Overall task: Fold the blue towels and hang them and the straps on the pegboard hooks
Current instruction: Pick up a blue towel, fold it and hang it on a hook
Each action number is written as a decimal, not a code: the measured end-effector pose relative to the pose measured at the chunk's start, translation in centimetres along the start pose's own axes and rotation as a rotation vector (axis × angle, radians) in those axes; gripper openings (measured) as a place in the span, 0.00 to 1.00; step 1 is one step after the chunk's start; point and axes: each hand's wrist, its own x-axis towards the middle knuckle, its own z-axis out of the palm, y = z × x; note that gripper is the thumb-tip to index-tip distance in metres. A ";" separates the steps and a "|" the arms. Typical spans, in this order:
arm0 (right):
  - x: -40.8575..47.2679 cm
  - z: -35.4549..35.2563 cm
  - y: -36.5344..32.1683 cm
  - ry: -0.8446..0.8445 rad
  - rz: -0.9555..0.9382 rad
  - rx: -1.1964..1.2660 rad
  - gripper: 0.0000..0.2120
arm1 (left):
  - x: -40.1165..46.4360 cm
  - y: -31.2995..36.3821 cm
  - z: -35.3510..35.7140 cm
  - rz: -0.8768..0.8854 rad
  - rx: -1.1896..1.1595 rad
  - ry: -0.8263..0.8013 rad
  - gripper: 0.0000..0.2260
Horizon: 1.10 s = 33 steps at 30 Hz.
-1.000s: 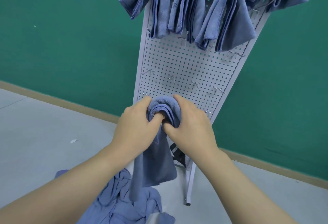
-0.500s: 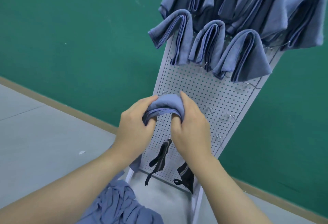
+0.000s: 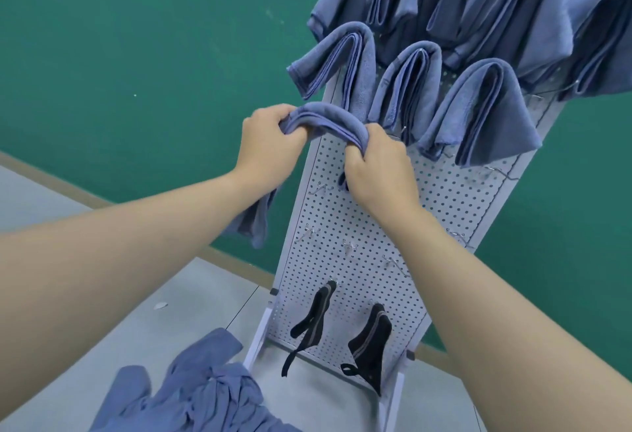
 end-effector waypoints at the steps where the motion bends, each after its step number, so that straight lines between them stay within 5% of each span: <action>1: 0.7 0.2 -0.1 -0.003 -0.003 0.007 0.10 | 0.8 -0.2 0.1 -0.039 -0.003 0.022 0.15; 14: 7.0 3.2 0.9 0.027 0.052 -0.191 0.16 | 7.6 -2.1 4.2 -0.281 -0.111 0.038 0.22; 24: 5.0 7.5 4.9 -0.213 0.184 -0.092 0.13 | 5.8 -5.9 6.8 -0.286 -0.077 -0.171 0.17; 33: 2.5 9.6 4.3 -0.316 0.246 -0.049 0.17 | 0.0 -9.5 5.5 -0.355 0.189 -0.263 0.16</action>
